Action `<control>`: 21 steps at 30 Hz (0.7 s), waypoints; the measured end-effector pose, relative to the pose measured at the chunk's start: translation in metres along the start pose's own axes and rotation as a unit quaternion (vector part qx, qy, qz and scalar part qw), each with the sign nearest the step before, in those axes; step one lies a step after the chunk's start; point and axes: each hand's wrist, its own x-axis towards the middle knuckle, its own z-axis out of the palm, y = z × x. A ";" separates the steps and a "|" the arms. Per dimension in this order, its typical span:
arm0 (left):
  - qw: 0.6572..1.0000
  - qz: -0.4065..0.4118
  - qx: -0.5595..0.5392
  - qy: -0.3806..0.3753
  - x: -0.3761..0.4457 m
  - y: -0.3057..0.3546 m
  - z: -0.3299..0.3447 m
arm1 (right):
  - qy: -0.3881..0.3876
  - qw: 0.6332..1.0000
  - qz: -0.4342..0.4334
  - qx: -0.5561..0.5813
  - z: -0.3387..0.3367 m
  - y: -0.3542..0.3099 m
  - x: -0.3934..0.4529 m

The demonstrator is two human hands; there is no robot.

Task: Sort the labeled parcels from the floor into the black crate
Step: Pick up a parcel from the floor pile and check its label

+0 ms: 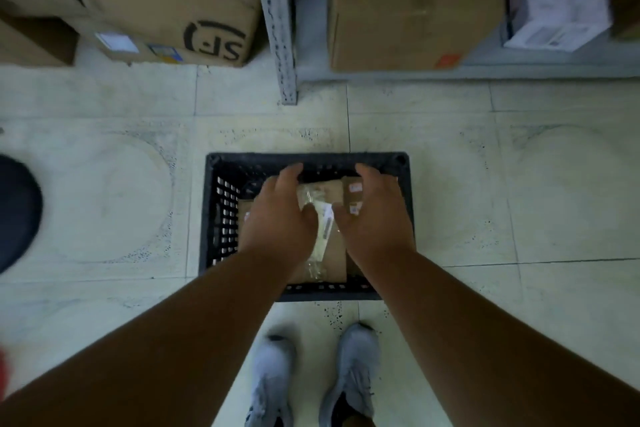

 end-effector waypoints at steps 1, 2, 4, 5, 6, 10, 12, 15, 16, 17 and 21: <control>0.999 0.034 -0.019 0.026 -0.015 0.029 -0.028 | 0.038 0.999 -0.021 0.021 -0.030 -0.027 -0.013; 0.996 0.061 -0.041 0.048 -0.030 0.059 -0.058 | 0.074 0.996 -0.036 0.045 -0.061 -0.053 -0.028; 0.989 0.101 -0.083 0.072 -0.062 0.115 -0.116 | 0.132 0.985 -0.059 0.089 -0.126 -0.105 -0.061; 0.985 0.112 -0.106 0.071 -0.078 0.141 -0.143 | 0.155 0.980 -0.072 0.106 -0.159 -0.128 -0.079; 0.982 0.120 -0.134 0.061 -0.095 0.166 -0.169 | 0.173 0.974 -0.086 0.119 -0.191 -0.149 -0.098; 0.964 0.193 -0.180 0.043 -0.172 0.247 -0.242 | 0.230 0.957 -0.126 0.123 -0.299 -0.204 -0.177; 0.953 0.241 -0.179 0.035 -0.207 0.280 -0.259 | 0.252 0.951 -0.129 0.126 -0.336 -0.213 -0.211; 0.938 0.303 -0.167 0.016 -0.245 0.316 -0.268 | 0.282 0.941 -0.135 0.133 -0.374 -0.211 -0.249; 0.932 0.328 -0.156 0.012 -0.254 0.327 -0.269 | 0.295 0.936 -0.134 0.138 -0.387 -0.207 -0.259; 0.925 0.353 -0.141 0.007 -0.262 0.338 -0.269 | 0.309 0.931 -0.131 0.146 -0.402 -0.201 -0.268; 0.902 0.418 -0.104 -0.011 -0.278 0.394 -0.263 | 0.379 0.907 -0.091 0.159 -0.461 -0.161 -0.296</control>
